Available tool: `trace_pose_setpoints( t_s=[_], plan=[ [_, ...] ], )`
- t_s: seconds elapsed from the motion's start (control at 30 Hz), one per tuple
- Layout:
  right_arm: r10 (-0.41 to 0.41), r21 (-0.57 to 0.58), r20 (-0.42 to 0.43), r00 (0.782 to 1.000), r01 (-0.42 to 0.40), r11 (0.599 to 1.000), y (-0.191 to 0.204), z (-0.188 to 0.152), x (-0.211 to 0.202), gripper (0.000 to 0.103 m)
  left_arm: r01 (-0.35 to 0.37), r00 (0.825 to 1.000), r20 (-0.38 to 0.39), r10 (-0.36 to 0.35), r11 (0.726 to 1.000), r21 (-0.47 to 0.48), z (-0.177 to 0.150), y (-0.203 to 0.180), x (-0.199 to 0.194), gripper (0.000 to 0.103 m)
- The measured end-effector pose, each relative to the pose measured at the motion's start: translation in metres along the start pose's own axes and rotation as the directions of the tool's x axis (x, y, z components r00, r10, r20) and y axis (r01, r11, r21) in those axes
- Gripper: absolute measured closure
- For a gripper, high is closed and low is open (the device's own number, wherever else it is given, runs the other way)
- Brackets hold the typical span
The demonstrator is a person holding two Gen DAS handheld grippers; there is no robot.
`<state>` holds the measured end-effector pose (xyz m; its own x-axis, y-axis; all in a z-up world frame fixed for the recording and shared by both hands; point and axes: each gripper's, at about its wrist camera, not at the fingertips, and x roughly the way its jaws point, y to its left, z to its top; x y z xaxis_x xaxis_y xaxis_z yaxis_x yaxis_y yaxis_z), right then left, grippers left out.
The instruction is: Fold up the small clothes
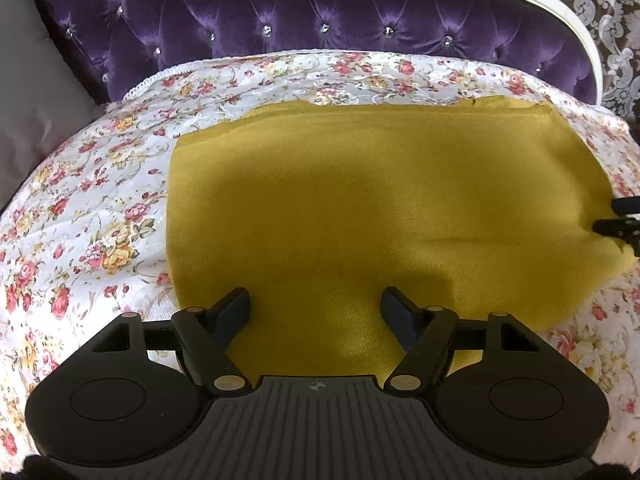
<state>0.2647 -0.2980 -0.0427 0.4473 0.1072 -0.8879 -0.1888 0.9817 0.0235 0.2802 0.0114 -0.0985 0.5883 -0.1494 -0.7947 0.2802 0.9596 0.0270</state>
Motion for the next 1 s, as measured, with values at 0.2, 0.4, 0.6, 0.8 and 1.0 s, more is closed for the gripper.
trace_pose_setpoints(
  t_s=[0.2, 0.4, 0.6, 0.8, 1.0],
  plan=[
    [0.002, -0.008, 0.029, 1.000, -0.002, 1.000, 0.000, -0.004, -0.002, 0.040, -0.006, 0.999, 0.043, 0.005, 1.000, 0.018, -0.008, -0.001, -0.003, 0.031],
    [-0.029, -0.048, 0.060, 0.998, 0.032, 0.998, 0.003, -0.013, -0.013, 0.040, 0.019, 0.998, 0.052, -0.023, 0.996, 0.084, -0.021, -0.001, -0.015, 0.031],
    [-0.053, -0.042, 0.044, 0.998, 0.054, 0.998, -0.004, -0.021, -0.031, 0.040, 0.061, 0.998, 0.011, -0.065, 0.981, 0.184, -0.028, 0.002, -0.031, 0.032],
    [0.026, -0.051, 0.212, 0.977, -0.015, 0.999, 0.029, -0.015, -0.048, 0.040, 0.075, 0.990, 0.109, -0.089, 0.989, 0.127, -0.012, -0.013, -0.045, 0.033],
    [0.074, -0.124, 0.203, 0.976, -0.050, 0.991, 0.059, -0.025, -0.024, 0.039, 0.109, 0.983, 0.131, -0.131, 0.980, 0.167, 0.002, -0.048, -0.034, 0.033]
  ],
)
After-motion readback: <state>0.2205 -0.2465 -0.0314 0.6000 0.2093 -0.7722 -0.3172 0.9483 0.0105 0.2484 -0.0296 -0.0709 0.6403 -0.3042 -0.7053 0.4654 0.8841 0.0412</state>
